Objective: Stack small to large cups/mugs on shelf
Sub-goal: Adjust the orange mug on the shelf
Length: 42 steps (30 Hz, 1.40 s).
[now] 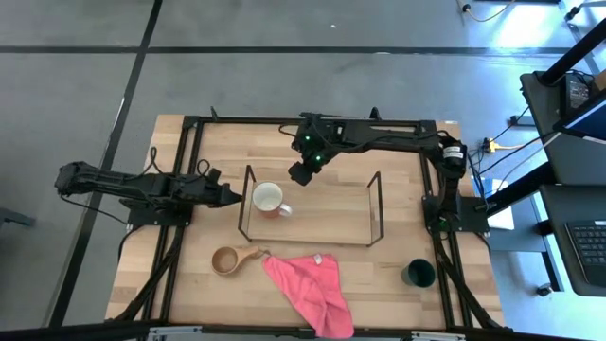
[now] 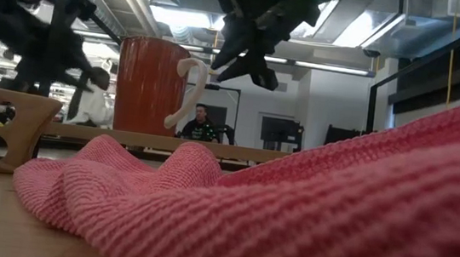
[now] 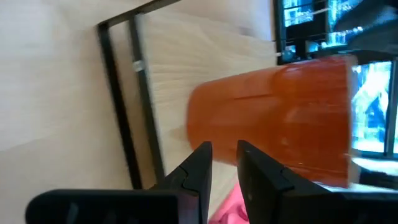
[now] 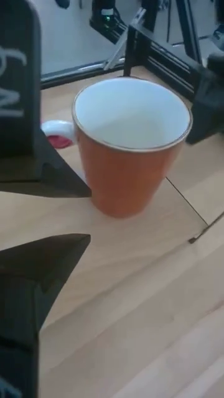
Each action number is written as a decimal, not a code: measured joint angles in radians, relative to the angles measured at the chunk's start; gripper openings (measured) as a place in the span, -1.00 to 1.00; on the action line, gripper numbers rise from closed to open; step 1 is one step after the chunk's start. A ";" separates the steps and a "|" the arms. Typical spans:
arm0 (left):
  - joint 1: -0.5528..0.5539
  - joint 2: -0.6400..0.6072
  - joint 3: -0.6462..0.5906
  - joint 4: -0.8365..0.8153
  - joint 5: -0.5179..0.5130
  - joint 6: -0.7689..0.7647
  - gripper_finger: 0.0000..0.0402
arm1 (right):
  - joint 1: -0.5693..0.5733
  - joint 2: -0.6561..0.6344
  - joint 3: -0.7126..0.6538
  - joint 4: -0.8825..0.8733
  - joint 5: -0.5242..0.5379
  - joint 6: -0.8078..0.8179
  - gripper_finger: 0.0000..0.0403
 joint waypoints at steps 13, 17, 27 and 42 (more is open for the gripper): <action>0.000 0.011 -0.035 0.084 -0.010 0.025 -0.66 | 0.037 0.000 -0.052 -0.021 0.070 0.094 -0.47; 0.000 0.011 -0.035 0.084 -0.035 0.028 -0.66 | 0.036 0.000 -0.082 0.008 0.072 0.140 -0.47; 0.001 0.011 -0.040 0.093 -0.056 0.062 -0.66 | 0.058 0.000 -0.095 0.043 0.071 0.210 -0.47; 0.032 0.012 -0.142 0.277 -0.067 0.054 -0.66 | 0.091 0.015 -0.095 0.068 0.070 0.258 -0.52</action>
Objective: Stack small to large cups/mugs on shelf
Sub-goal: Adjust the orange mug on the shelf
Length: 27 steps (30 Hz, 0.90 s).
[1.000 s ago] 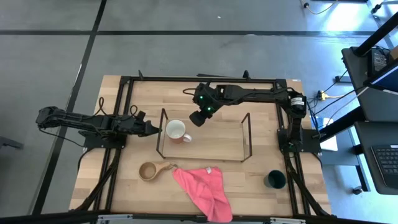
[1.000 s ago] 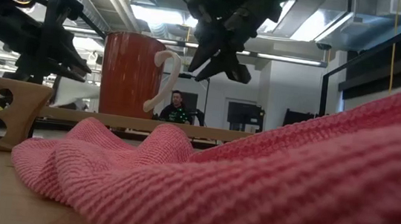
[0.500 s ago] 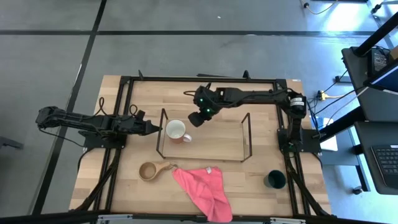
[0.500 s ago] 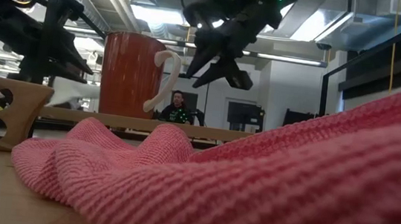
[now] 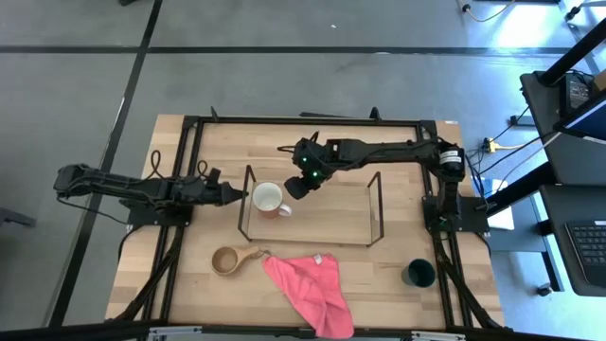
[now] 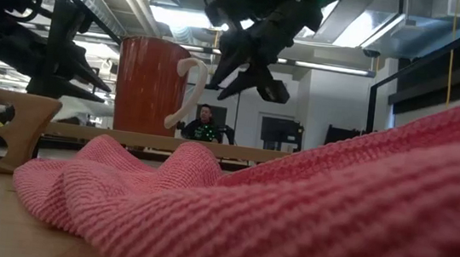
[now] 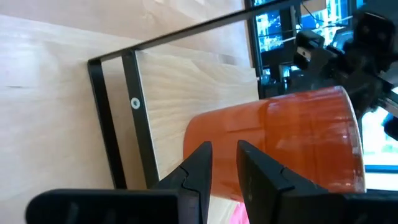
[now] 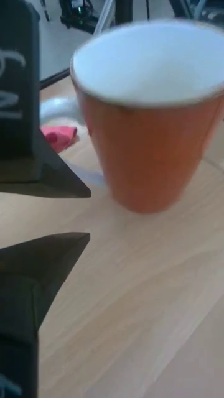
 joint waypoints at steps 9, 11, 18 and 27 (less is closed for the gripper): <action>0.010 0.000 0.000 -0.001 0.009 0.001 -0.66 | -0.003 0.012 0.001 0.032 -0.010 0.009 -0.94; 0.010 0.000 0.000 -0.001 0.006 0.001 -0.66 | -0.003 0.012 0.001 0.035 -0.010 0.009 -0.97; 0.036 0.000 0.000 0.003 0.012 -0.001 -0.66 | -0.003 0.012 0.001 0.034 -0.010 0.033 -0.95; 0.089 0.006 0.020 -0.002 0.090 0.000 -0.75 | -0.003 0.012 0.001 0.034 0.023 0.085 -0.94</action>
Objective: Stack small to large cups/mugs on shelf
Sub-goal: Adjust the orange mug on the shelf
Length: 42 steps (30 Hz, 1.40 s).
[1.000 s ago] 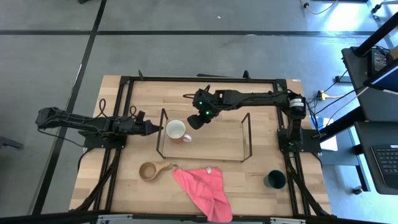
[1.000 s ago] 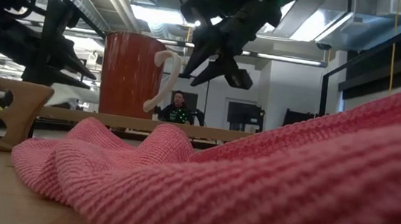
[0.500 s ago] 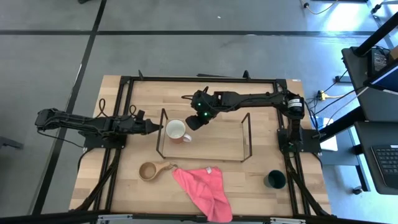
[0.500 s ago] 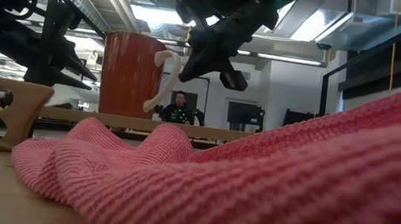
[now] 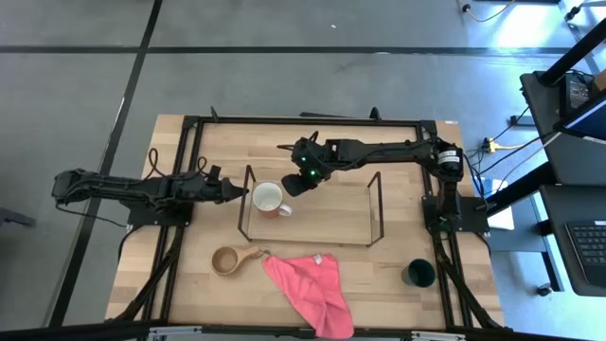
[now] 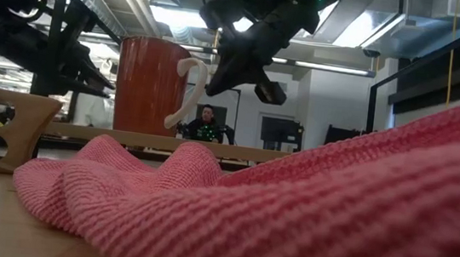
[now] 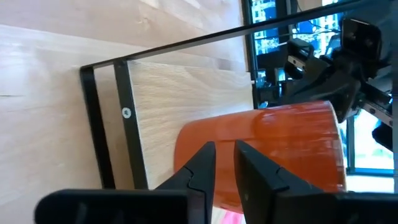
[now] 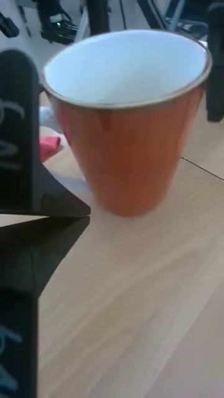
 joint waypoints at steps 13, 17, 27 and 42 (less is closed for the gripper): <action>0.025 0.052 0.008 0.030 0.046 0.020 -0.95 | 0.013 0.000 0.000 -0.014 0.016 0.056 -0.94; 0.025 0.052 0.009 0.074 0.031 -0.004 -0.95 | 0.014 0.000 0.000 -0.024 -0.017 0.029 -0.97; 0.017 0.052 0.009 0.125 0.036 -0.010 -0.96 | 0.035 0.000 0.000 -0.019 -0.044 -0.003 -0.96; 0.017 0.081 0.009 0.203 0.101 -0.015 -0.95 | 0.066 -0.001 0.000 0.063 -0.087 0.005 -0.95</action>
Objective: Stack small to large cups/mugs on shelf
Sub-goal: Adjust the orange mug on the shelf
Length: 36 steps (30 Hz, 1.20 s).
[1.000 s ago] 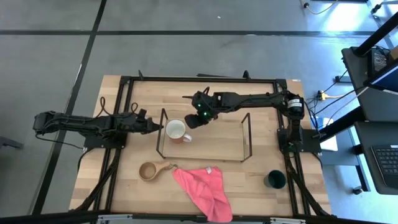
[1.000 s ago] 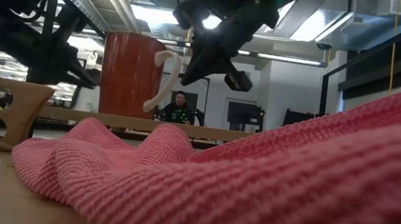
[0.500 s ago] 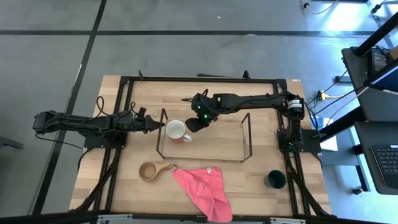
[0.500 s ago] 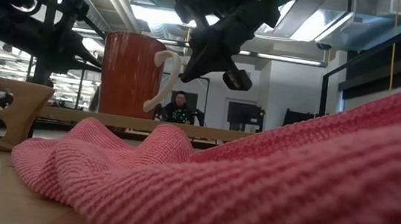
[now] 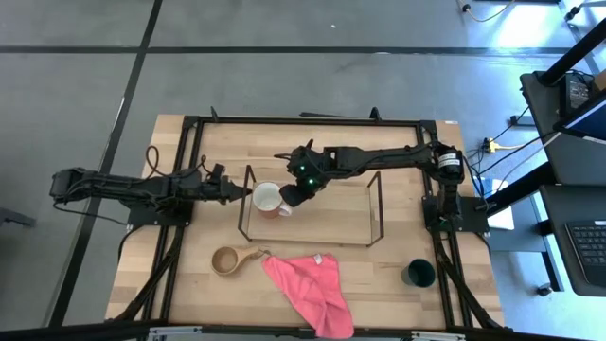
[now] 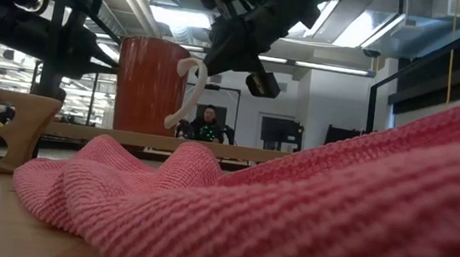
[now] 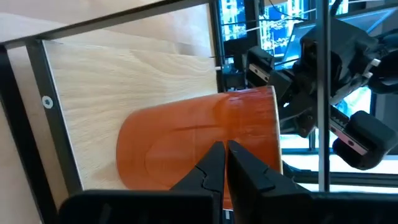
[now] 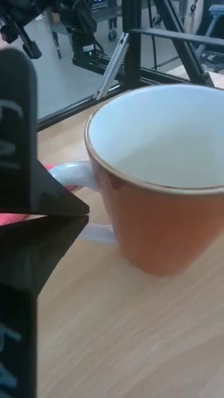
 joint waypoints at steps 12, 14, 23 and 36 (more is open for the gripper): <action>-0.047 0.124 0.000 0.109 -0.001 -0.021 -0.95 | 0.034 0.000 0.000 0.012 -0.016 0.000 -0.94; -0.049 0.144 0.000 0.131 -0.004 -0.022 -0.95 | 0.037 0.000 0.000 0.017 -0.030 0.002 -0.94; -0.049 0.233 0.001 0.216 -0.032 -0.022 -0.95 | 0.041 0.004 0.000 0.105 -0.051 0.010 -0.94; -0.047 0.444 0.124 0.234 -0.072 0.051 -0.95 | 0.052 0.060 0.000 0.150 -0.090 0.023 -0.94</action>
